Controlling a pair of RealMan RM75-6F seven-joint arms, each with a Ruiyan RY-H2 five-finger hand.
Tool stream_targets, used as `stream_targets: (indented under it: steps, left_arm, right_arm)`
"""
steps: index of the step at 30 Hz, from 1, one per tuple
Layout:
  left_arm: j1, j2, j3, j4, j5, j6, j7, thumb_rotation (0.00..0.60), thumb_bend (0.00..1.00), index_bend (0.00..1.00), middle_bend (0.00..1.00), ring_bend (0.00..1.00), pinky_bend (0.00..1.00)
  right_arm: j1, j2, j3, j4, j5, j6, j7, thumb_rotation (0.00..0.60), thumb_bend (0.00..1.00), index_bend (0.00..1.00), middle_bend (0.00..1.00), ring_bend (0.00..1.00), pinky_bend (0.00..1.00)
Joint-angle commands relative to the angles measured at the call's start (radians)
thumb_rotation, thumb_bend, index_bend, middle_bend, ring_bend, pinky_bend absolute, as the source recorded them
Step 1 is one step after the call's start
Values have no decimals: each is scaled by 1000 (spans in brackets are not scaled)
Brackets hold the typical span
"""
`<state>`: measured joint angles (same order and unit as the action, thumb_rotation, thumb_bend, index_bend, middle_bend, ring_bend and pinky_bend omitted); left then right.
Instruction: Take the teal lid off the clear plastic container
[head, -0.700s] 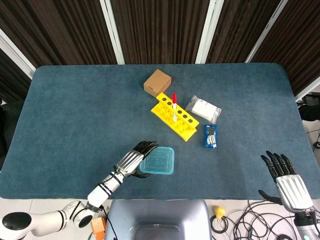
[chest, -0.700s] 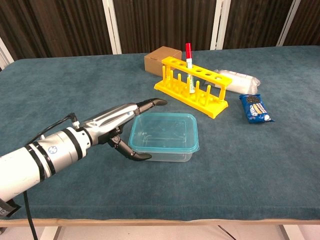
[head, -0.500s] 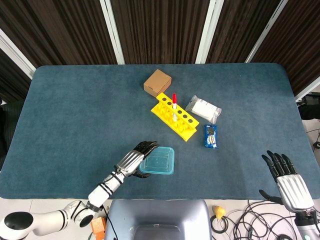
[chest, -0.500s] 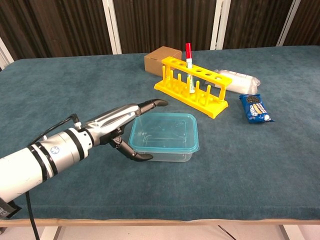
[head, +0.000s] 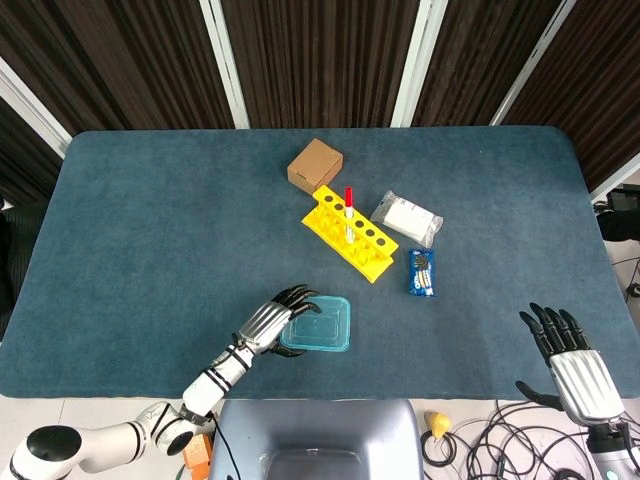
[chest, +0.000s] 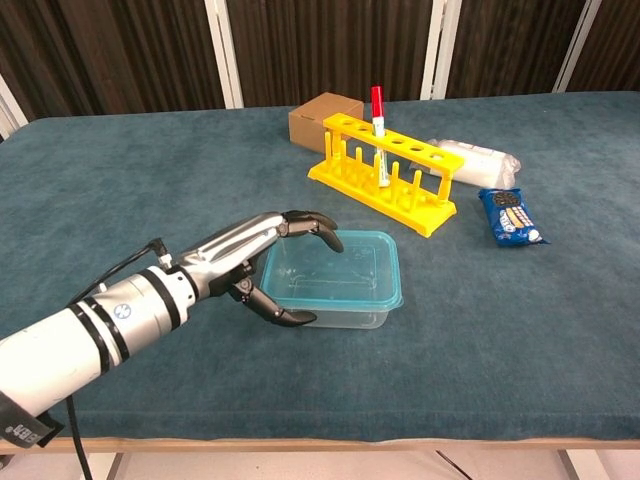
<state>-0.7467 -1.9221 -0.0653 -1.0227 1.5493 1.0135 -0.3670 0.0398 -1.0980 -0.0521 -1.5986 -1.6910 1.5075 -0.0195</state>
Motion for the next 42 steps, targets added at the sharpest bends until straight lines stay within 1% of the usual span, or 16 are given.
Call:
stream_targets:
  steps: [1,4,7,10,15,17,20,23,25,28,31,35,42]
  left_arm:
    - [0,-16,17,30,18,13,4,600,332,541,356,133,216]
    - [5,-32,24,54,23,25,9,600,347,583,416,170,254]
    - [7,-39,27,65,23,32,12,600,342,584,437,186,273]
    - [10,-43,27,68,22,37,15,600,332,576,438,195,287]
    - [12,-50,28,70,18,39,33,600,322,577,440,197,294]
    - [13,-50,27,67,17,43,38,600,323,576,439,198,297]
    - [15,-48,27,64,18,48,46,600,324,575,440,202,301]
    - [16,-45,25,58,14,47,53,600,323,574,449,207,302]
    - [15,-42,26,54,13,44,52,600,323,574,451,211,303]
    - [15,-37,25,46,10,40,50,600,322,570,451,214,305]
    - [14,-30,22,37,6,38,51,600,322,567,452,217,309]
    - [14,-21,17,25,0,35,51,600,323,566,452,220,312]
    - [14,-9,19,11,-1,33,60,600,322,562,451,219,309]
  right_arm:
    - [2,-6,-3,1,-6,-4,-11,600,48,0,0,0,0]
    - [9,-17,-6,-4,-19,-12,-31,600,49,0,0,0,0]
    - [29,-40,-9,-4,-58,-25,-55,600,50,0,0,0,0]
    - [78,-80,-2,-7,-91,-80,-78,600,57,0,0,0,0]
    - [185,-197,40,-7,-106,-216,-181,600,98,3,0,0,0]
    - [225,-253,56,3,-113,-258,-217,600,102,46,0,0,0]
    - [268,-331,77,31,-122,-287,-240,600,110,175,0,0,0]
    - [316,-427,100,86,-126,-306,-234,600,175,294,0,0,0]
    - [338,-475,109,113,-120,-317,-225,600,206,359,0,0,0]
    - [371,-542,119,163,-118,-329,-228,600,263,421,0,0,0]
    - [396,-603,132,210,-102,-338,-245,600,280,446,0,0,0]
    - [415,-642,137,238,-88,-343,-282,600,292,458,0,0,0]
    - [420,-664,126,264,-48,-348,-312,600,292,462,0,0,0]
